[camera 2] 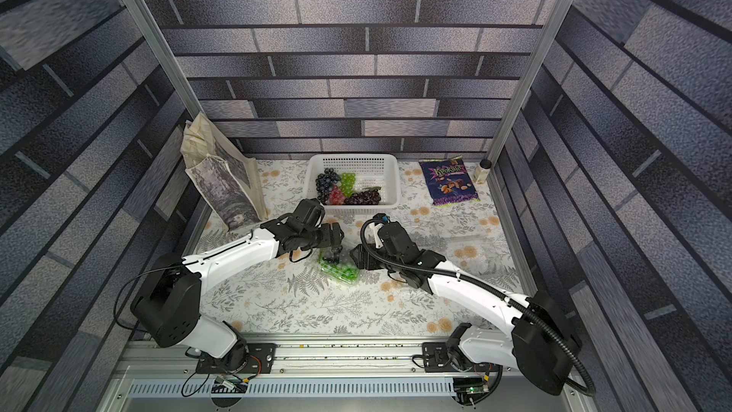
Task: Pack grapes into containers
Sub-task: Adjust the packing box at the center of the board.
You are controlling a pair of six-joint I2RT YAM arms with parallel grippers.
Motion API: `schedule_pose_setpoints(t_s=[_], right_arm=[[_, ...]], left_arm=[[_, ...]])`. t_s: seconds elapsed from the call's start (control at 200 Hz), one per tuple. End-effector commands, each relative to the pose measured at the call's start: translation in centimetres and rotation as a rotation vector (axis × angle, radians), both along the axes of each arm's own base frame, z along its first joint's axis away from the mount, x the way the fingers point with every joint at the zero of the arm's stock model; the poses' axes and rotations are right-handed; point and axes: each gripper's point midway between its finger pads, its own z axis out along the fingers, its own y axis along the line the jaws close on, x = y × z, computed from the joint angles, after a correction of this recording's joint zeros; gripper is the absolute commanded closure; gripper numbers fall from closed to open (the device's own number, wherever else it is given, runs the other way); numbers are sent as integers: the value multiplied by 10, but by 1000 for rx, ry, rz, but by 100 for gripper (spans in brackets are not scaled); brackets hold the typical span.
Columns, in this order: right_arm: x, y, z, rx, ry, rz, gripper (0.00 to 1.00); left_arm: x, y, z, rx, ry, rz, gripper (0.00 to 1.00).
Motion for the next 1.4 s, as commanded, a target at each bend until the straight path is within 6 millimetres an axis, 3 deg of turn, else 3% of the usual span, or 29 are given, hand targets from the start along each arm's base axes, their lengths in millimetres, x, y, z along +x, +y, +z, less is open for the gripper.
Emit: schedule_pose_setpoints(t_s=[0.0,0.265,0.336,0.516,0.616,0.751,0.992,1.397], right_arm=[[0,-6,2,-14,-6,-13,24],[5,4,18,-9,-36,28,32],[5,12,23,1,-40,57,44],[6,35,24,0,-28,119,89],[7,48,22,20,-14,141,100],[4,63,18,22,2,176,100],[5,84,5,42,31,205,100],[5,98,-25,75,99,209,100]], left_arm=[[0,15,29,-28,-69,14,5],[-31,63,60,-36,-130,76,4],[-44,70,60,-39,-129,70,3],[-80,83,38,-48,-61,63,4],[-95,86,25,-75,-36,62,8],[-108,86,15,-114,-10,65,10],[-113,84,6,-152,-6,63,18],[-103,73,-7,-320,-22,96,38]])
